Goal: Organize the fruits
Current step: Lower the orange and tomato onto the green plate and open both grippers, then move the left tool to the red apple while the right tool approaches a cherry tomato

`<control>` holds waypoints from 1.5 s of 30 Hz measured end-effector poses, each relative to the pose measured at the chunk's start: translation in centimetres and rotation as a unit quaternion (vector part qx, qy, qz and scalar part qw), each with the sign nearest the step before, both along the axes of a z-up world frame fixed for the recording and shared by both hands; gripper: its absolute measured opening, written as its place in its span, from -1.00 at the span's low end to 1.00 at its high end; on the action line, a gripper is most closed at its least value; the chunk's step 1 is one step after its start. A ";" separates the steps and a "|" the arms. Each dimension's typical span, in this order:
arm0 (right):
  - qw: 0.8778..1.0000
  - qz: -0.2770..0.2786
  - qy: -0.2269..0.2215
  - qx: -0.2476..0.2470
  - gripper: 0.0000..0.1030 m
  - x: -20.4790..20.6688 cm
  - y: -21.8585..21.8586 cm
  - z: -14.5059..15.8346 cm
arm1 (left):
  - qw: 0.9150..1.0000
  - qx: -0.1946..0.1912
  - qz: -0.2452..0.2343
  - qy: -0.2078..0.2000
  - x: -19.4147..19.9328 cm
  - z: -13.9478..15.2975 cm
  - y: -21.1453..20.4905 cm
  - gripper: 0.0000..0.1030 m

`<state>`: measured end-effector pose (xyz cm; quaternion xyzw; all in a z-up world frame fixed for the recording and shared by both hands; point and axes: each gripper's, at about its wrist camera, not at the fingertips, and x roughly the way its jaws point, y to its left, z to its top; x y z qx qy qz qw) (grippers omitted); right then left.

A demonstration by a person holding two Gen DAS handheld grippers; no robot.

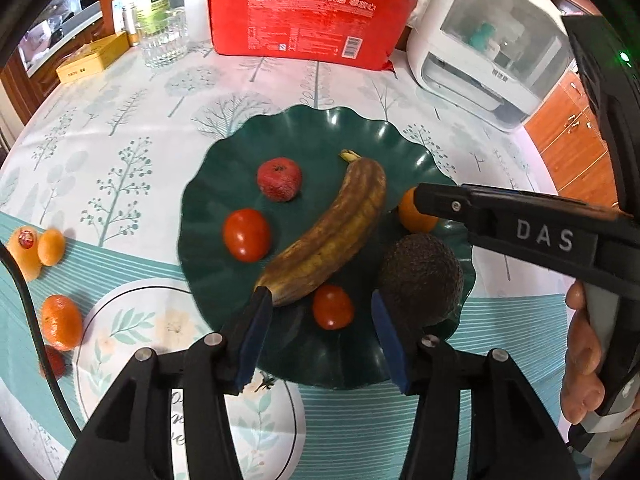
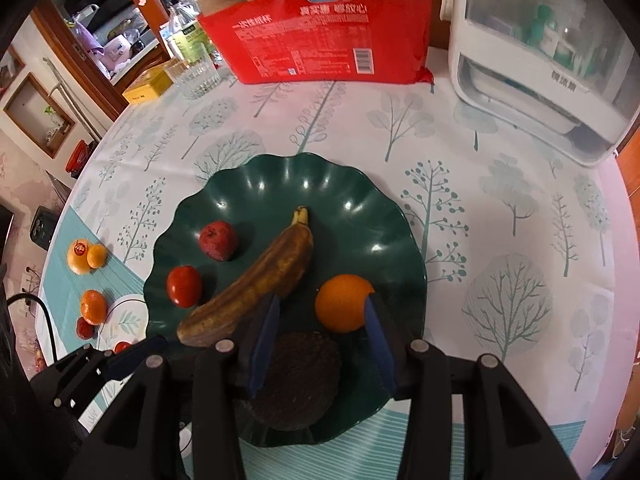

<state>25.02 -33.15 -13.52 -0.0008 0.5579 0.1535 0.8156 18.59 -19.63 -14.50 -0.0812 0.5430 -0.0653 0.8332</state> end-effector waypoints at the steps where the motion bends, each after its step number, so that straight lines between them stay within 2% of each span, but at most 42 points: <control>1: 1.000 0.000 -0.002 -0.001 -0.13 -0.2 0.1 0.2 | 1.000 0.001 0.003 -0.002 -0.2 0.2 0.2 -0.02; 11: 1.000 0.006 -0.029 -0.006 -0.13 -3.2 1.0 2.2 | 0.999 0.006 0.025 -0.023 -2.2 2.5 2.3 0.00; 24: 0.999 0.020 -0.042 0.006 -0.13 -8.2 3.1 4.6 | 0.997 0.012 0.057 -0.053 -6.4 5.4 6.1 0.05; 29: 0.998 0.030 -0.049 0.020 -0.13 -9.8 4.8 5.9 | 0.995 0.020 0.074 -0.068 -8.4 6.7 8.4 0.16; 37: 0.997 0.050 -0.053 0.037 -0.13 -12.2 8.8 7.4 | 0.992 0.025 0.102 -0.073 -11.1 8.2 13.2 0.19; 45: 0.996 0.053 -0.058 0.047 -0.13 -13.5 12.6 8.9 | 0.991 0.035 0.107 -0.077 -12.6 9.5 18.0 0.28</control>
